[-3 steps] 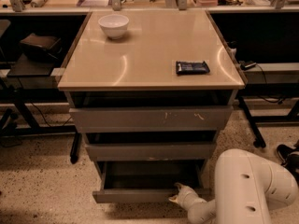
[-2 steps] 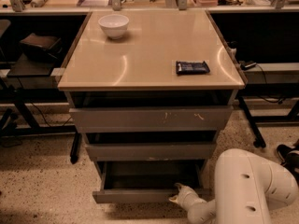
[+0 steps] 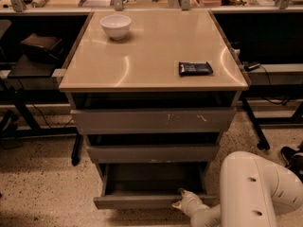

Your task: Open bottom drawer

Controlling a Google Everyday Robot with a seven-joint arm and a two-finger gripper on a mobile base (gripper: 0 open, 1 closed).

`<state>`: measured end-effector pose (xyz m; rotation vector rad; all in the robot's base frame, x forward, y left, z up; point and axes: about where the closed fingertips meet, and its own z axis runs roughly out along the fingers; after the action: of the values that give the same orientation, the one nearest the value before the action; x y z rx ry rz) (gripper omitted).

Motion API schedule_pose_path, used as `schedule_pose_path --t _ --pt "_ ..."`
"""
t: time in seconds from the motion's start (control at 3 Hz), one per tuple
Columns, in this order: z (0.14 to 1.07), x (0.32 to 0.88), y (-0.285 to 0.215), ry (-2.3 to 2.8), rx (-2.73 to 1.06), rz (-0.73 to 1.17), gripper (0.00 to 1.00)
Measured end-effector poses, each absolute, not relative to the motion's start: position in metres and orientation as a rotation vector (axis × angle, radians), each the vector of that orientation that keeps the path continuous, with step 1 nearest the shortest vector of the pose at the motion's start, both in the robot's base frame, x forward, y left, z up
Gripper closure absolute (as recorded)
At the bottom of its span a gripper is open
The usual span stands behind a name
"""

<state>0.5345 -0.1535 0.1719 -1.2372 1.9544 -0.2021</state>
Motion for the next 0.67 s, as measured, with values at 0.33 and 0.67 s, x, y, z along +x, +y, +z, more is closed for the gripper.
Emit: schedule_pose_path --t 0.33,0.67 --pt "0.1697 0.5153 -0.1591 1.970 -1.221 -0.209 1.00" --pt "0.1750 0.5152 -0.1591 1.970 -1.221 -0.209 1.00"
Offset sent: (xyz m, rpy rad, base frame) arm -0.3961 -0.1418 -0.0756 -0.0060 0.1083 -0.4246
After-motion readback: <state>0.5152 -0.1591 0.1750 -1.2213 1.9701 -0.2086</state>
